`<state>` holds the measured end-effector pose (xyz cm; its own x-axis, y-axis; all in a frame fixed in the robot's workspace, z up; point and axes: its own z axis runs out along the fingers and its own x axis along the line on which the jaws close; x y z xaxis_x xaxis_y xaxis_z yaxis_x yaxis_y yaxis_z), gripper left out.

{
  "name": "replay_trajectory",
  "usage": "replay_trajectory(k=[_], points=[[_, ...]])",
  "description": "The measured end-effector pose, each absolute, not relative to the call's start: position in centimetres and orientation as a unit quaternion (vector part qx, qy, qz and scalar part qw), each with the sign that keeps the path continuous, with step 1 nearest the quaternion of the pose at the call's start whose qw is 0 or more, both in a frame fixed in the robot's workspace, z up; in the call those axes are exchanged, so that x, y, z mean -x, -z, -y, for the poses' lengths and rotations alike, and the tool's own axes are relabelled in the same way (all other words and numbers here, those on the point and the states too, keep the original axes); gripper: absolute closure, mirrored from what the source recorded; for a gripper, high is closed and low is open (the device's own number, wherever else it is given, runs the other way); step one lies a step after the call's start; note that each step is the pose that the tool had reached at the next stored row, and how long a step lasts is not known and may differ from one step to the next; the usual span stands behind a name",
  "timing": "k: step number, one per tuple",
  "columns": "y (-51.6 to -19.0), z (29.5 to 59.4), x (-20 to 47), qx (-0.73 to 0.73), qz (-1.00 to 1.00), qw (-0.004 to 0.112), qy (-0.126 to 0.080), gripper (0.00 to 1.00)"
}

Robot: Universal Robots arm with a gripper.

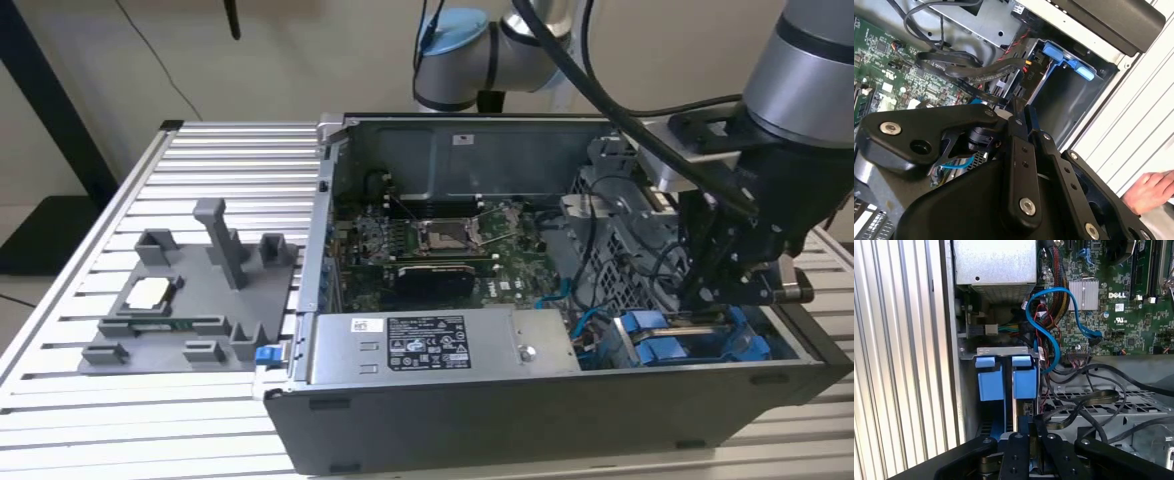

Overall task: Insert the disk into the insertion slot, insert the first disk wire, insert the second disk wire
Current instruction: 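Insert the second disk wire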

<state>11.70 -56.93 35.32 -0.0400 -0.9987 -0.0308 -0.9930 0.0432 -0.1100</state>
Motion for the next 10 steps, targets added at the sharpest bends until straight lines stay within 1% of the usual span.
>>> replay_trajectory(k=[10], points=[[-34.77,56.93,-11.81,0.691,-0.72,0.052,0.032,0.84]])
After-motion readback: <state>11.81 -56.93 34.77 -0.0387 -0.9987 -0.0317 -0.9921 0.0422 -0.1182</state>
